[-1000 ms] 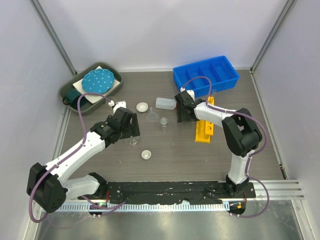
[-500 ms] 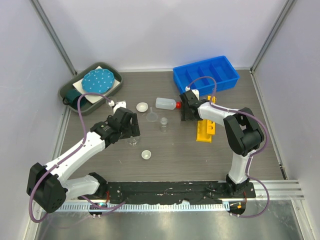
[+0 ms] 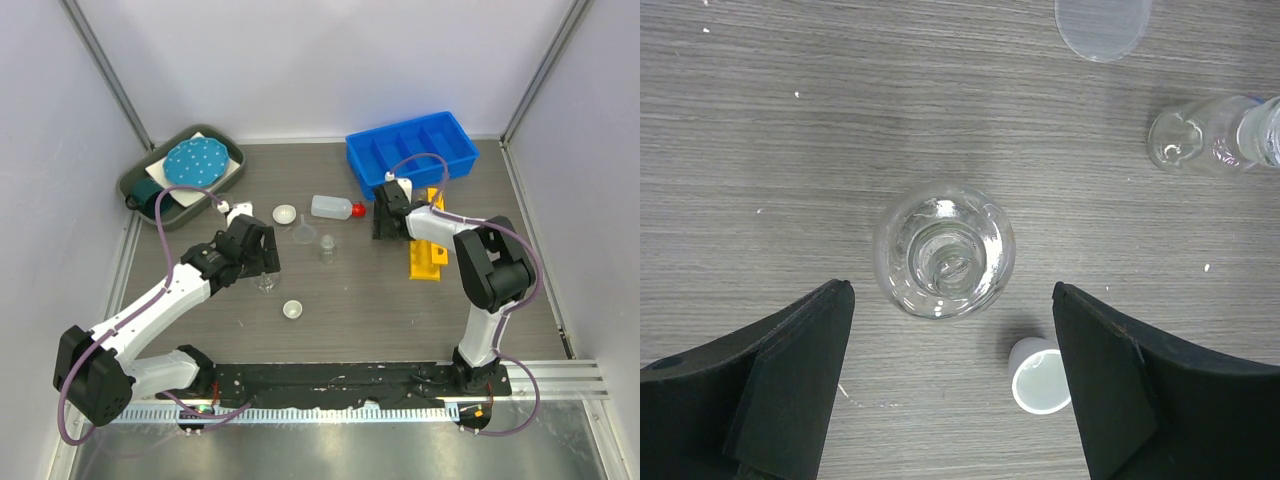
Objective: Organize the chemistry lab equipment
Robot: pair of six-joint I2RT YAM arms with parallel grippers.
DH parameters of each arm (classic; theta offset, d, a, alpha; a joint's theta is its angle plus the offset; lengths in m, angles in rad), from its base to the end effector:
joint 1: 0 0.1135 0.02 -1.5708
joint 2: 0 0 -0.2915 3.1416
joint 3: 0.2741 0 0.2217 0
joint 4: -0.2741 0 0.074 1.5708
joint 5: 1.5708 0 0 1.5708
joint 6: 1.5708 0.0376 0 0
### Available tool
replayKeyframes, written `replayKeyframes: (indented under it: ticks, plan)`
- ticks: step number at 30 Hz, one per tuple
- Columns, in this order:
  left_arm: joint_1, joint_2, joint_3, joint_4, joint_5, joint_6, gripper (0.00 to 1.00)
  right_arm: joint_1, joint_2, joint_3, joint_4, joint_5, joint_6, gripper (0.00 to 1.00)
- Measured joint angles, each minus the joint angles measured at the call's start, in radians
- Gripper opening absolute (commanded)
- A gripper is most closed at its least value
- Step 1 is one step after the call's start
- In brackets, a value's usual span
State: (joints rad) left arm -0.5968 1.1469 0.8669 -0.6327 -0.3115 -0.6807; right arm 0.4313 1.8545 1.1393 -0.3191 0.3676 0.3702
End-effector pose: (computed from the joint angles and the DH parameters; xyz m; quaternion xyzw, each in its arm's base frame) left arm 0.1628 -0.0967 0.2910 -0.0893 0.9320 -0.0725 0.3438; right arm 0.3307 0.1373 0.2049 0.0195 0.9490 -0.0606 0.3087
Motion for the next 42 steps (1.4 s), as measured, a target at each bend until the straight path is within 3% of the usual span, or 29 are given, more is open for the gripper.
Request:
replayKeyframes:
  ticks: [18,42]
  plan:
    - [0.0,-0.036,-0.029,0.018,0.051,0.0,0.83,-0.171,-0.014,-0.039,0.063,-0.047,0.035,0.66]
    - [-0.06,-0.106,-0.035,0.029,0.058,0.0,0.83,-0.294,-0.013,-0.014,-0.019,0.034,0.059,0.67]
